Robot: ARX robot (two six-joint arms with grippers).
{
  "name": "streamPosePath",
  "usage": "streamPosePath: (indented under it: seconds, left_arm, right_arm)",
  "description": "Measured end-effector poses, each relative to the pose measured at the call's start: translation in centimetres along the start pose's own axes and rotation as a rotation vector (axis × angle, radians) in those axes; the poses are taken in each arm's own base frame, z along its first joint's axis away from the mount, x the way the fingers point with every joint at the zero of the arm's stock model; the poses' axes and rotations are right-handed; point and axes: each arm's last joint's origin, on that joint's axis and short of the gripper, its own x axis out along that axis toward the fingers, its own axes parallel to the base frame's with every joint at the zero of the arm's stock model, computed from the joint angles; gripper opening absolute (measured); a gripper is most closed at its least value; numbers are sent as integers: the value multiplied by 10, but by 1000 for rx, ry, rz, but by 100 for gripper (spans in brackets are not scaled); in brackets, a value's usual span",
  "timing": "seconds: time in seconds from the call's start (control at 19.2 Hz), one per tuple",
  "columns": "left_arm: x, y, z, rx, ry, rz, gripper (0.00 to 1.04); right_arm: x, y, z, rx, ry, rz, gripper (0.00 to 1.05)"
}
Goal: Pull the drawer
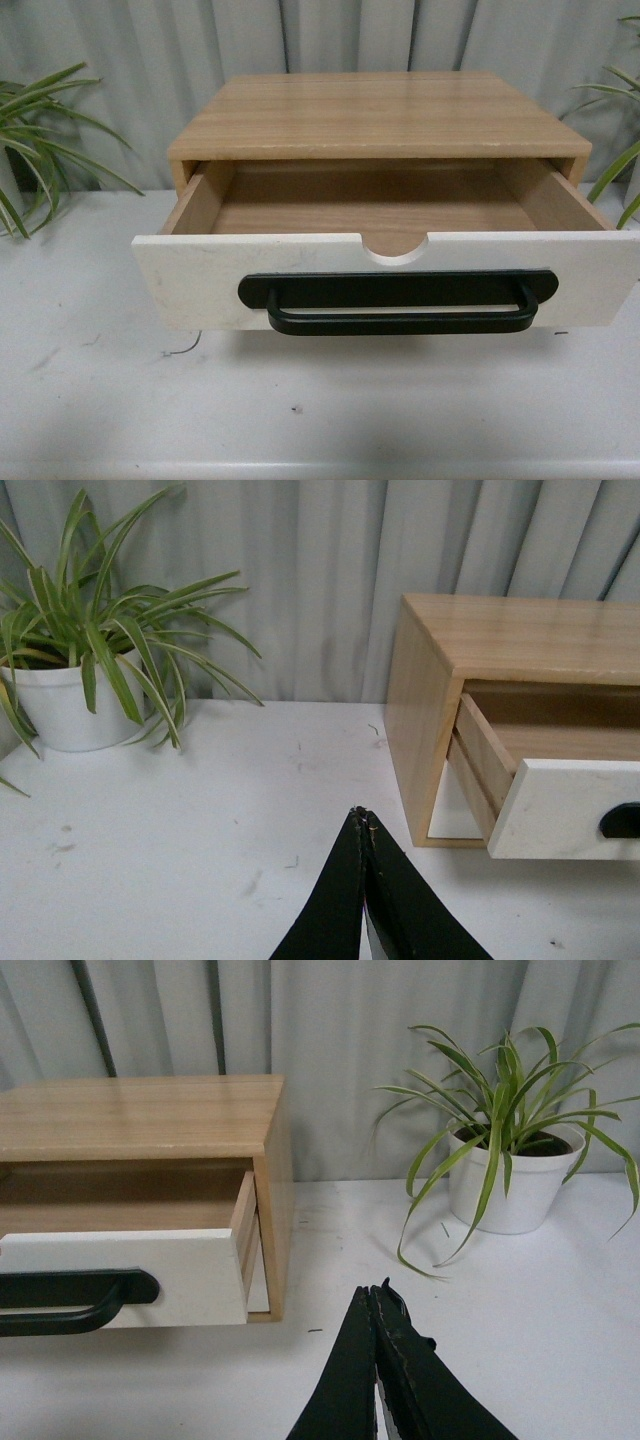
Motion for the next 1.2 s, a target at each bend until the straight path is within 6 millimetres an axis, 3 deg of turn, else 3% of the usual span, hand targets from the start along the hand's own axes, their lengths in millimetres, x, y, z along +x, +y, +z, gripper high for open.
streamPosePath:
  seconds: [0.31, 0.42, 0.73, 1.2]
  left_arm:
    - [0, 0, 0, 0, 0, 0, 4]
    - [0, 0, 0, 0, 0, 0, 24]
    - [0, 0, 0, 0, 0, 0, 96]
    - [0, 0, 0, 1, 0, 0, 98]
  right_arm:
    - [0, 0, 0, 0, 0, 0, 3]
    - [0, 0, 0, 0, 0, 0, 23]
    - [0, 0, 0, 0, 0, 0, 96]
    - [0, 0, 0, 3, 0, 0, 98]
